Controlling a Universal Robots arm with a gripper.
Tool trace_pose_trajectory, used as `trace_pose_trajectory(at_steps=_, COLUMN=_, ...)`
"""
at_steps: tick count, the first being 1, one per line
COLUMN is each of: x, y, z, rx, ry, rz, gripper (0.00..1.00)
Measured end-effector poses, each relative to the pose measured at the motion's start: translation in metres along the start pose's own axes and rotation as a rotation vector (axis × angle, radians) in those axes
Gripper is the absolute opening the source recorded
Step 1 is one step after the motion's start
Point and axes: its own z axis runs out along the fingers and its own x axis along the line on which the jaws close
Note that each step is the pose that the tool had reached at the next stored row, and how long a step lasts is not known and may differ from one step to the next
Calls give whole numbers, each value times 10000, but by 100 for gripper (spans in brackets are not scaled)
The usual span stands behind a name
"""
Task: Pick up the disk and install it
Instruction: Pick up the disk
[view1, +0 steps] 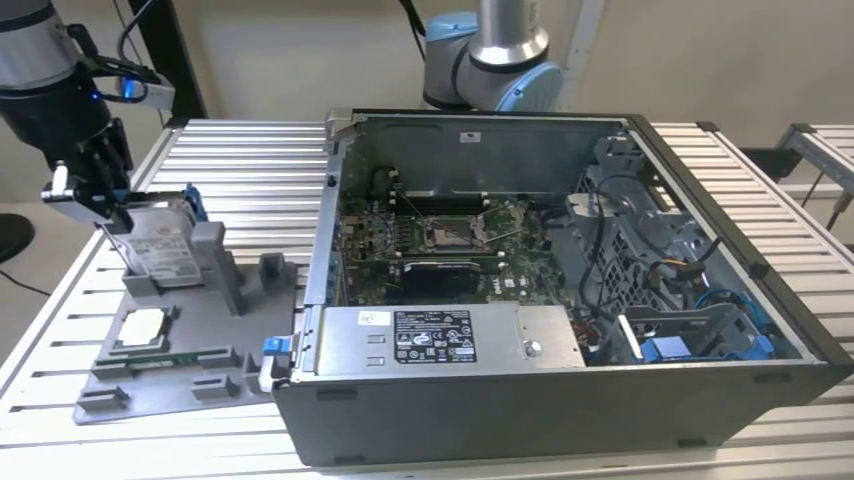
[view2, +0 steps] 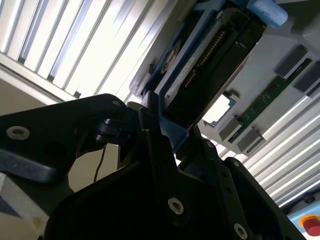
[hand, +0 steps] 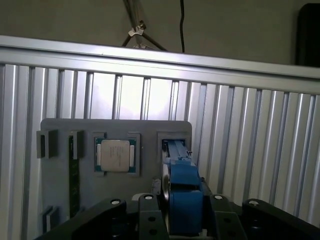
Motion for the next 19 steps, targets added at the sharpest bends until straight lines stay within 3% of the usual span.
trace_pose_trajectory(at_steps=6, x=-3, y=0, z=-76, rx=-1, ry=0, rz=0, gripper=0)
trace_pose_trajectory(at_steps=19, x=-2, y=0, z=-136, rx=-1, ry=-6, rz=1, gripper=0)
